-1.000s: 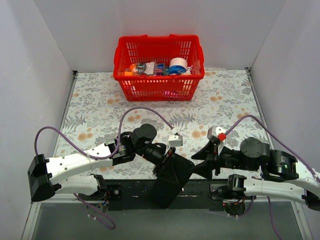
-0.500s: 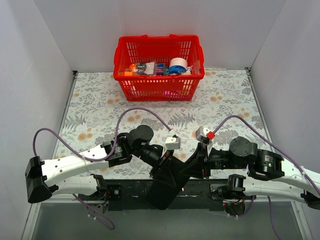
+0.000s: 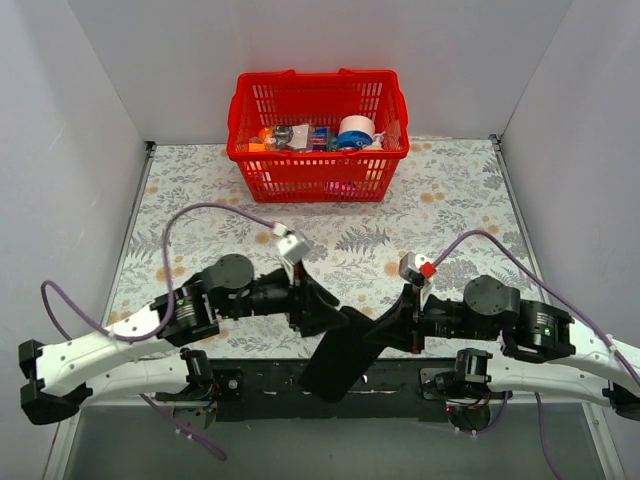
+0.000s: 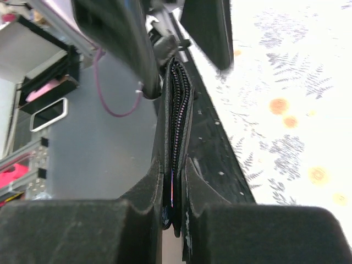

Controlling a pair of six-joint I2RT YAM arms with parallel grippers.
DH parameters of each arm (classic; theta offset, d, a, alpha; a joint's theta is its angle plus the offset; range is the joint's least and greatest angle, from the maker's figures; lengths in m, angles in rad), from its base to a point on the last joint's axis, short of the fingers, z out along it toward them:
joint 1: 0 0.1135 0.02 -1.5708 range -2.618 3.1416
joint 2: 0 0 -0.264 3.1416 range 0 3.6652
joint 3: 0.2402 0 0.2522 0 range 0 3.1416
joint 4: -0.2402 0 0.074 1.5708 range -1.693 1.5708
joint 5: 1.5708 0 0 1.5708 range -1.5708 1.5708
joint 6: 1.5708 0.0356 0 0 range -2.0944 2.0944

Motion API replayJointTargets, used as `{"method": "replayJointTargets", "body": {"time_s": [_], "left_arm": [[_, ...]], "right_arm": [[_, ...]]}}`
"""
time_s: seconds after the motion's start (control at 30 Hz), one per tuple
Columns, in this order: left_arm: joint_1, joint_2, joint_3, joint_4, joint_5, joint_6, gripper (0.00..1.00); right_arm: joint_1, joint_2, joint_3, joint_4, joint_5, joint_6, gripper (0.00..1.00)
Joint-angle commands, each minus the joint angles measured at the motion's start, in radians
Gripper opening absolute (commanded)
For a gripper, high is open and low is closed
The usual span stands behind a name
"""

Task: Sort the hair-cutting tools
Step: Adjust the hairdressing tool bag.

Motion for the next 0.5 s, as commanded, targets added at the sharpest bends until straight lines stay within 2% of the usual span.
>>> {"method": "replayJointTargets", "body": {"time_s": [0.0, 0.17, 0.2, 0.3, 0.47], "left_arm": [[0.005, -0.179, -0.006, -0.117, -0.661, -0.245, 0.58], [0.005, -0.436, -0.196, -0.089, -0.799, -0.446, 0.58], [0.003, -0.522, -0.266, -0.075, -0.806, -0.468, 0.57], [0.005, -0.639, -0.356, -0.001, -0.801, -0.508, 0.56], [0.003, -0.664, -0.528, 0.206, -0.752, -0.475, 0.54]], "right_arm": [[0.003, -0.090, 0.104, -0.040, 0.181, -0.027, 0.01], [0.005, -0.154, 0.170, -0.043, 0.331, -0.063, 0.01], [0.003, -0.159, 0.188, -0.027, 0.373, -0.069, 0.01], [0.005, -0.168, 0.207, 0.044, 0.431, -0.090, 0.01], [0.003, -0.140, 0.237, 0.139, 0.462, -0.101, 0.01]]}}
